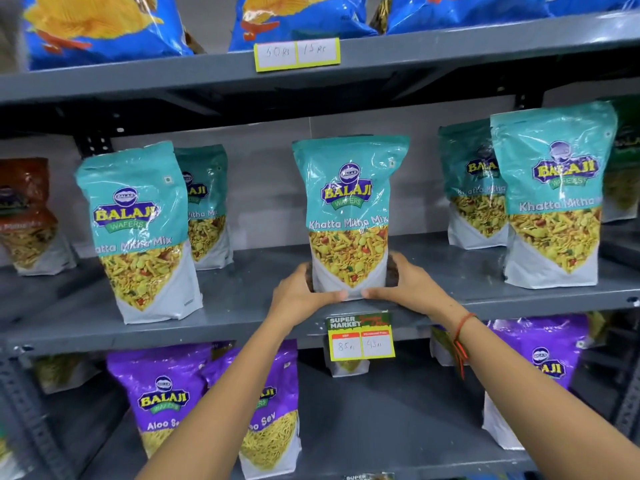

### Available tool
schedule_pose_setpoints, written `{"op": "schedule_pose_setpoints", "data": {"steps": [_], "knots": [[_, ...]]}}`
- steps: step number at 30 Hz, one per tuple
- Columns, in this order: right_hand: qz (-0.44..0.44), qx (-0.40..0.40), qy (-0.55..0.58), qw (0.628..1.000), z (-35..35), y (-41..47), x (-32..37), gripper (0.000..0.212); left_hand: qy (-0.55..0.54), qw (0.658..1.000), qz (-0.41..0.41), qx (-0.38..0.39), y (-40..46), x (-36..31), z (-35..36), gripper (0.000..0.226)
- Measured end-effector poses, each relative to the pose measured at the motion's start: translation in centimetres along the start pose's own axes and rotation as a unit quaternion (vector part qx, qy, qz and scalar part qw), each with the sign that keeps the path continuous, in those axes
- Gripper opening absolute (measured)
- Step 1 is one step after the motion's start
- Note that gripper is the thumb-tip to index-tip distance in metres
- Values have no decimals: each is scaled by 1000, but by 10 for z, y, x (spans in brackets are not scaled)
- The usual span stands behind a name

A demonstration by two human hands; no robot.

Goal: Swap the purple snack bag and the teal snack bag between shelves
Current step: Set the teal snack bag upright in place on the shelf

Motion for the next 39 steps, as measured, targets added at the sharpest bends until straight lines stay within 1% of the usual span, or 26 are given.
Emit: {"op": "schedule_pose_setpoints", "data": {"steps": [1, 2, 3, 5, 6, 7, 8, 10, 12, 14, 15, 17, 18, 20, 22, 23, 24, 27, 28, 30, 33, 34, 35, 38, 39], "knots": [[-10, -51, 9, 999, -4, -6, 2, 89, 6, 1000, 5, -25, -6, 1, -3, 103], [-23, -121, 27, 992, -9, -15, 3, 86, -4, 998, 16, -64, -16, 1, -8, 101], [-40, -203, 51, 977, -14, -28, 3, 78, -27, 992, 34, -117, -28, 4, -15, 92], [-75, -355, 107, 926, -14, -65, -3, 47, -88, 963, 76, -243, -64, 16, -34, 62], [-84, -401, 132, 903, -6, -83, -8, 33, -114, 943, 90, -300, -83, 28, -41, 46], [-86, -422, 154, 890, 8, -99, -15, 25, -127, 924, 99, -346, -99, 47, -45, 33], [-81, -422, 173, 886, 25, -110, -23, 21, -134, 910, 97, -380, -112, 69, -46, 26], [-53, -383, 201, 900, 69, -119, -42, 19, -144, 897, 56, -413, -131, 122, -43, 25], [-21, -310, 202, 929, 117, -116, -56, 17, -146, 905, -18, -399, -140, 180, -34, 34], [12, -225, 186, 957, 171, -108, -69, 16, -132, 925, -114, -337, -140, 243, -19, 43], [28, -183, 180, 966, 196, -103, -75, 21, -132, 933, -162, -292, -139, 273, -11, 48], [71, -76, 182, 978, 249, -91, -87, 41, -140, 944, -228, -193, -137, 314, 7, 59], [89, -9, 184, 979, 272, -86, -88, 51, -134, 949, -244, -148, -136, 325, 15, 65], [98, 117, 163, 975, 317, -81, -93, 69, -119, 959, -241, -85, -136, 335, 27, 75], [102, 204, 145, 963, 346, -83, -95, 67, -112, 965, -234, -49, -137, 334, 35, 65], [105, 222, 140, 959, 355, -84, -98, 64, -115, 965, -231, -42, -137, 334, 37, 58], [109, 229, 131, 958, 361, -85, -102, 63, -121, 964, -233, -42, -138, 331, 38, 57], [120, 211, 124, 962, 362, -87, -114, 65, -142, 960, -237, -45, -139, 332, 41, 80], [123, 199, 128, 964, 356, -87, -117, 68, -142, 961, -234, -40, -138, 333, 45, 82], [133, 184, 138, 964, 348, -88, -132, 74, -130, 963, -234, -35, -135, 324, 54, 76], [140, 165, 147, 965, 331, -89, -163, 73, -106, 971, -211, -28, -128, 301, 74, 59], [148, 158, 148, 965, 319, -91, -168, 71, -104, 973, -205, -22, -125, 292, 83, 56], [151, 146, 148, 966, 307, -92, -174, 70, -107, 974, -200, -17, -123, 286, 93, 57], [174, 119, 135, 968, 270, -97, -189, 60, -112, 976, -188, 1, -114, 272, 124, 76], [181, 112, 134, 968, 261, -99, -195, 58, -105, 978, -182, 3, -112, 269, 134, 76]]}}
Point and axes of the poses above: each hand's wrist, its own y-axis towards the middle knuckle, its own z-axis out of the palm, x = y × z, the point moved 7 cm from there along y, towards the middle knuckle, and after that the axes turned 3 degrees about -y, right-handed, at the moved point
